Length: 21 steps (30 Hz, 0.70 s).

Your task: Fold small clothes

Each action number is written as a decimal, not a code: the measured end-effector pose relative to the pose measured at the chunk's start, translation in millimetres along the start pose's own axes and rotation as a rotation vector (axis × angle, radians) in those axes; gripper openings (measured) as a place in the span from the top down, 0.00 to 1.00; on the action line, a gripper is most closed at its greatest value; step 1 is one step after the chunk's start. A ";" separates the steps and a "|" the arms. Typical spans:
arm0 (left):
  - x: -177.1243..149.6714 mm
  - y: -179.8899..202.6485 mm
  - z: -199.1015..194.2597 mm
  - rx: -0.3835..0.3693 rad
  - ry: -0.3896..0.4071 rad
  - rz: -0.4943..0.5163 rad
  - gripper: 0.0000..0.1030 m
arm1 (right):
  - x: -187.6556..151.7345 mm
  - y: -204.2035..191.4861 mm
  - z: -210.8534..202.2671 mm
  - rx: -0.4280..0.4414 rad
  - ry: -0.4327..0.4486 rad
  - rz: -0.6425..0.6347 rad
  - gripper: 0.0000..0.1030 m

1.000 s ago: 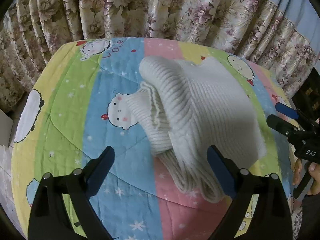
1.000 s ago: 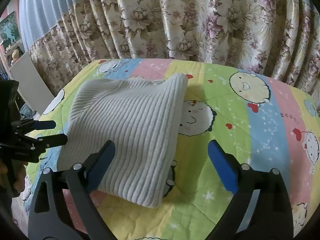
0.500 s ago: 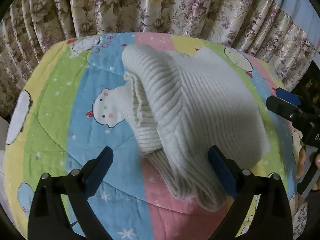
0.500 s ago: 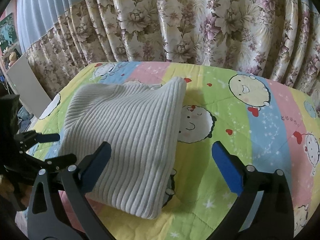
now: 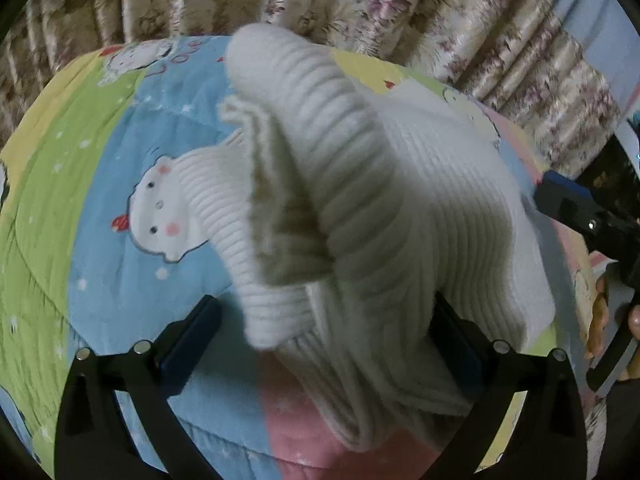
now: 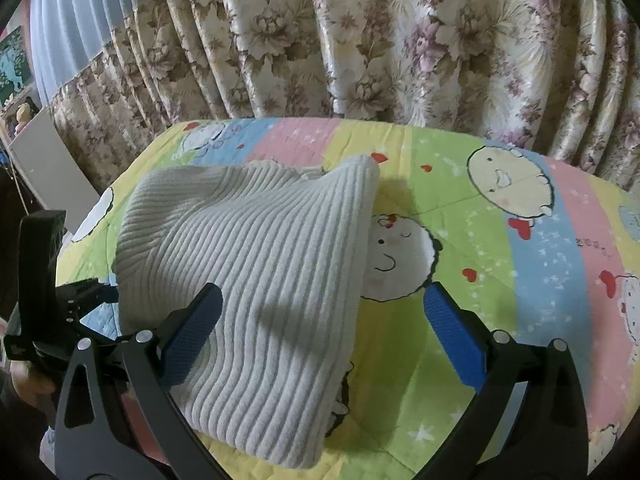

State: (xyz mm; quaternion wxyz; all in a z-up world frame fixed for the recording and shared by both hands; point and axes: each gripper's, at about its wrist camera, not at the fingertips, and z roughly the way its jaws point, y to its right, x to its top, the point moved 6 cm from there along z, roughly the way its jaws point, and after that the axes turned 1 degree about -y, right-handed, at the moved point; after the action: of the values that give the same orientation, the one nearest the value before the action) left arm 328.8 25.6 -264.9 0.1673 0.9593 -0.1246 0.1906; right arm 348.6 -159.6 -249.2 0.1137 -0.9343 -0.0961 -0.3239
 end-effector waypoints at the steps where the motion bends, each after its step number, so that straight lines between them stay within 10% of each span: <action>1: 0.9 1.8 1.2 0.004 -0.001 0.013 0.02 | -0.7 -0.4 3.6 0.005 -0.009 -0.001 0.03; 13: 1.5 8.5 0.9 -0.003 -0.032 0.094 0.21 | -0.2 -6.6 44.4 0.089 -0.122 -0.017 0.03; 21: 2.4 11.2 0.8 0.009 -0.040 0.117 0.29 | -1.6 -22.1 42.9 0.100 -0.204 -0.100 0.37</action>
State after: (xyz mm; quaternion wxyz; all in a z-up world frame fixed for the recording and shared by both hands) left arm 327.8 14.7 -261.5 0.1488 0.9548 -0.1827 0.1812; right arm 366.8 -126.8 -279.7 0.1336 -0.9497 -0.1696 -0.2270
